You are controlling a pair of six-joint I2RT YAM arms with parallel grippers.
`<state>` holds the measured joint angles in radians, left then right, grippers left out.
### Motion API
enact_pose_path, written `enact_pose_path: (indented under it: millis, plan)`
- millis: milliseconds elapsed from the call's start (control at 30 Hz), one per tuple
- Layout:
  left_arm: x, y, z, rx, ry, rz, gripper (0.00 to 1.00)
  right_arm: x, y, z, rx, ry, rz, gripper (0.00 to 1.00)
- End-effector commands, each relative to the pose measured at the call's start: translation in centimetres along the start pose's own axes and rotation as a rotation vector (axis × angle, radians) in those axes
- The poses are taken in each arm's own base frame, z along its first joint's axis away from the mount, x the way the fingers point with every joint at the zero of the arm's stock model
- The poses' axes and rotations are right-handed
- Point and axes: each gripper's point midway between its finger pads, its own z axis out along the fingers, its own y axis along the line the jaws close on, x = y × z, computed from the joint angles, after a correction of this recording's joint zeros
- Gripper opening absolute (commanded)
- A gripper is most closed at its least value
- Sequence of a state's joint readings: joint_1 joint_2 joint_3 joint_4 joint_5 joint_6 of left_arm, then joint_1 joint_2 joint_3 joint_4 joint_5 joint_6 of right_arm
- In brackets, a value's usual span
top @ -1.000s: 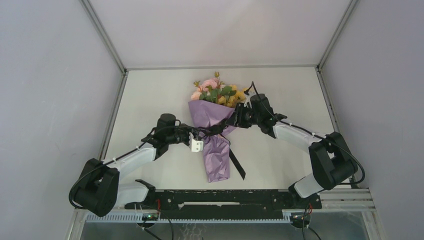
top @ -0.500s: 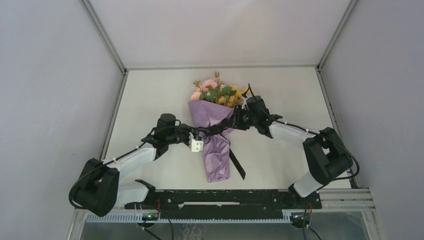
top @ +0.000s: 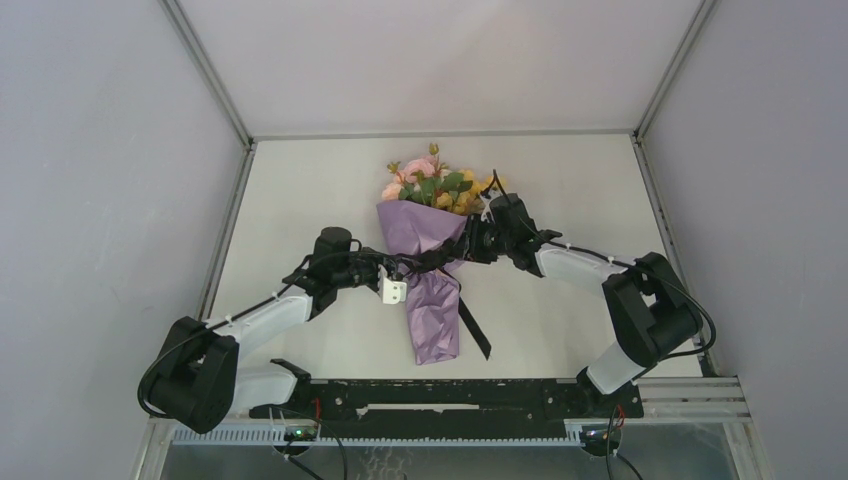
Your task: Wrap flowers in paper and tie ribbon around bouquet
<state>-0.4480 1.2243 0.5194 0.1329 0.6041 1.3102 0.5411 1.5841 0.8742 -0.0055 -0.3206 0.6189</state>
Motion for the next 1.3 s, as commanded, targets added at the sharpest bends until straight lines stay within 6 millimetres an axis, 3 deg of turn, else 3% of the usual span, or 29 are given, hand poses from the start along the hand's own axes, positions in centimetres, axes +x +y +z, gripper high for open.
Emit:
enact_pose_path:
  millis: [0,300,867,1067,1267]
  plan:
    - [0.1,0.4,-0.2,-0.02,-0.001,0.023,0.0,0.0,1.4,-1.1,-0.035,0.001,-0.004,0.4]
    - [0.2,0.4,-0.3,-0.02,0.005,0.022,0.0,0.1,0.7,-0.5,-0.022,0.011,0.012,0.32]
    - [0.2,0.3,-0.2,-0.016,0.003,0.023,0.0,-2.6,0.5,0.9,-0.01,-0.075,0.006,0.28]
    - [0.2,0.3,-0.2,-0.015,0.006,0.022,0.0,-2.5,0.6,0.5,-0.013,-0.064,-0.007,0.07]
    - [1.1,0.9,-0.7,-0.036,0.037,0.022,0.0,-1.8,-0.2,-1.2,0.036,-0.034,-0.043,0.02]
